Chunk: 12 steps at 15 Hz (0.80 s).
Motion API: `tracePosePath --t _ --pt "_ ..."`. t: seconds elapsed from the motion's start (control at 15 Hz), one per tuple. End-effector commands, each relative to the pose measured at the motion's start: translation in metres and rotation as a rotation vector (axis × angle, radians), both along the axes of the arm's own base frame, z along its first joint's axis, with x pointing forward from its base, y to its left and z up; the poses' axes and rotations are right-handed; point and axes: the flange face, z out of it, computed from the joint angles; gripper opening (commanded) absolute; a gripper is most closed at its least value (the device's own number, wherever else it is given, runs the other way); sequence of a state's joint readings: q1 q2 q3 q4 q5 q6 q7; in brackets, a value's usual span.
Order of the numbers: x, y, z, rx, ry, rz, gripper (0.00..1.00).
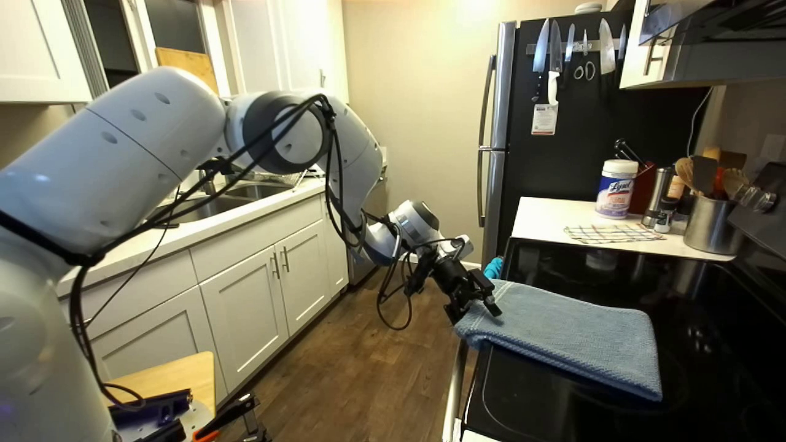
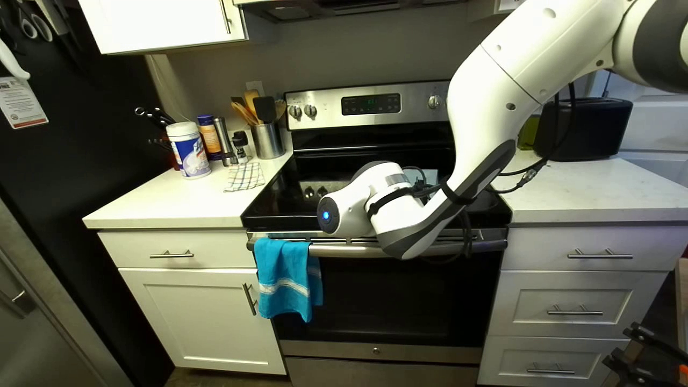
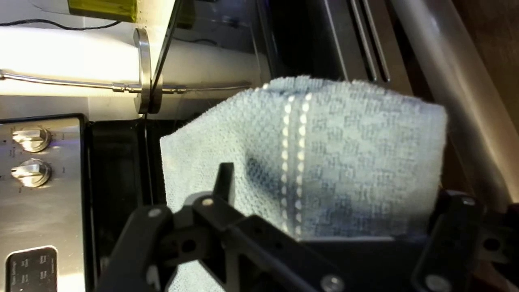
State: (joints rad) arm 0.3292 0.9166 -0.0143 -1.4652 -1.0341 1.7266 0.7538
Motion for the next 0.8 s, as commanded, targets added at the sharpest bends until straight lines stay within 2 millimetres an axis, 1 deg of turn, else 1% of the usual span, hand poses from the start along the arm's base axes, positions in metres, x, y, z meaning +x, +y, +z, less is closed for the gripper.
tracePosePath --t 0.0,0.27,0.53,0.73 --pt "0.001 -0.005 -0.006 -0.026 0.032 0.017 1.00" --pt "0.000 -0.006 -0.005 -0.031 0.028 0.017 1.00" --pt "0.001 -0.006 0.000 -0.040 0.016 0.019 1.00" --pt "0.000 -0.003 0.016 -0.029 -0.004 0.021 1.00"
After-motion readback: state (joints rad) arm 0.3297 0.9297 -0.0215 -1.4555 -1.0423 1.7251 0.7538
